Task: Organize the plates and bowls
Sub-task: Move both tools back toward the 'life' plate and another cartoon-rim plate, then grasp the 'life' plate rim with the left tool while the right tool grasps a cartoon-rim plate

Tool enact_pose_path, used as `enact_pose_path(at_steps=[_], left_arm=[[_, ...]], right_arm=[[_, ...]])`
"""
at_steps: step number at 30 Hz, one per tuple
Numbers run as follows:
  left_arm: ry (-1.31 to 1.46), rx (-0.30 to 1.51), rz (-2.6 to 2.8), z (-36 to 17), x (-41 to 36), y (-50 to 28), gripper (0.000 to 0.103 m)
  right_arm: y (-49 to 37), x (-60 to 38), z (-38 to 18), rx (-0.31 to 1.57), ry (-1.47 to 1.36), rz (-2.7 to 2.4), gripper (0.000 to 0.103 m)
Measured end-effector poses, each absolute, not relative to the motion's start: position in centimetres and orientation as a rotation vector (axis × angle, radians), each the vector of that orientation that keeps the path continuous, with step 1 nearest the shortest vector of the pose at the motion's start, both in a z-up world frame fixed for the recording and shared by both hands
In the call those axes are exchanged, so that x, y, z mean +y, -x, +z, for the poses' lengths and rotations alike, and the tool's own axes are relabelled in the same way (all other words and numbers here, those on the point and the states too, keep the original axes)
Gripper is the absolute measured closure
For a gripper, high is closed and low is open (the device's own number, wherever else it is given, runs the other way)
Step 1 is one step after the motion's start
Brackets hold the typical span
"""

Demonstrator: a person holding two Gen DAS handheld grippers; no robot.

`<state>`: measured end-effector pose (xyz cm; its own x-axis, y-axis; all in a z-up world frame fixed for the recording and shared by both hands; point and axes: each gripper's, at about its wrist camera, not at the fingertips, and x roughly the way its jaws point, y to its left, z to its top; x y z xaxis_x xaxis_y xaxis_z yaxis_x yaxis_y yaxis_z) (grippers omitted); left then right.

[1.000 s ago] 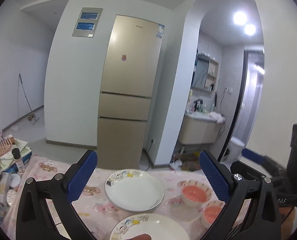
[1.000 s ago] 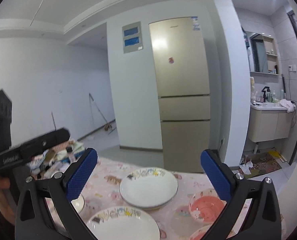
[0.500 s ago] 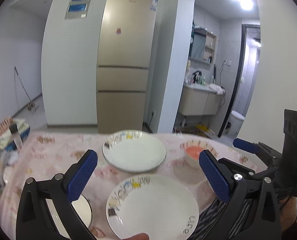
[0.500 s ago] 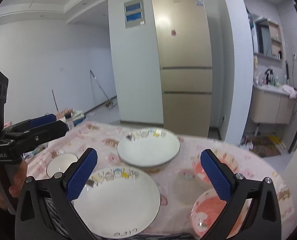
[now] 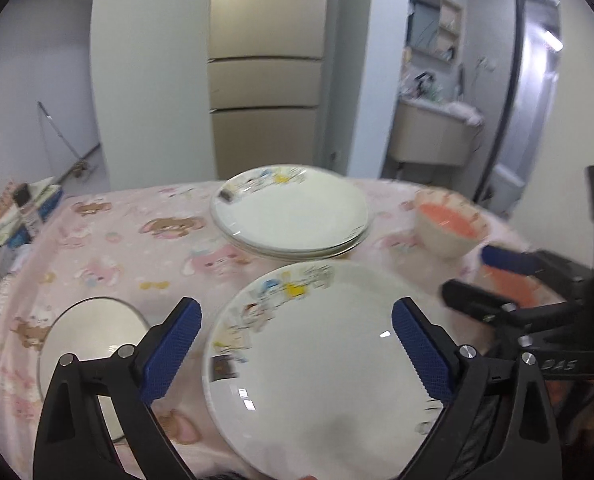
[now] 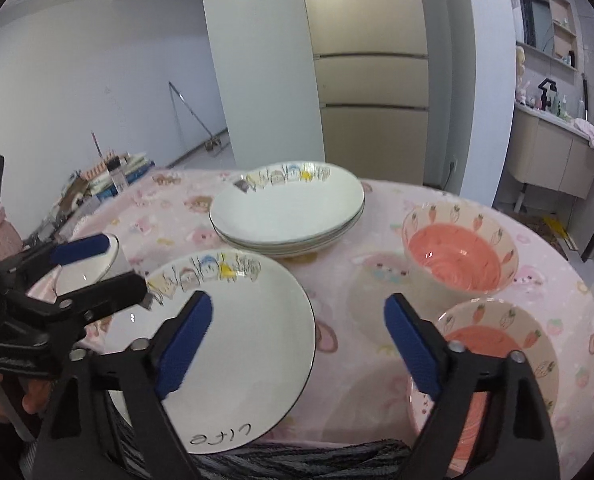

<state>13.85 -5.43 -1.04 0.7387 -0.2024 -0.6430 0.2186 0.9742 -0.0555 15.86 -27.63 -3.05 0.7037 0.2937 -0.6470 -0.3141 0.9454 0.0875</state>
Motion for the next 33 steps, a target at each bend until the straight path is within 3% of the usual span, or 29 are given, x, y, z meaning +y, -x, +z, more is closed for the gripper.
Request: enact_pose_path(at_steps=[2, 7, 11, 15, 16, 33], left_arm=[[-0.006, 0.742, -0.222, -1.8, -4.8, -14.4, 0.011], [0.113, 0.810, -0.234, -3.0, -2.6, -14.9, 0.015], [0.138, 0.812, -0.231, -3.2, -1.8, -14.2, 0.016], [0.123, 0.818, -0.170, -3.7, -1.4, -13.5, 0.036], [0.109, 0.815, -0.150, -3.8, -1.5, -13.5, 0.037], [0.052, 0.854, -0.135, -4.9, -2.2, -13.4, 0.043]], right_arm=[[-16.4, -27.6, -3.8, 0.749, 0.031, 0.329, 0.026], [-17.2, -27.8, -5.3, 0.815, 0.019, 0.334, 0.053], [-17.4, -27.6, -5.6, 0.832, 0.028, 0.339, 0.054], [-17.6, -27.0, -6.2, 0.851, 0.057, 0.333, 0.055], [-17.6, -26.8, -6.3, 0.854, 0.070, 0.331, 0.055], [-17.4, -25.4, -7.1, 0.871, 0.220, 0.270, 0.055]])
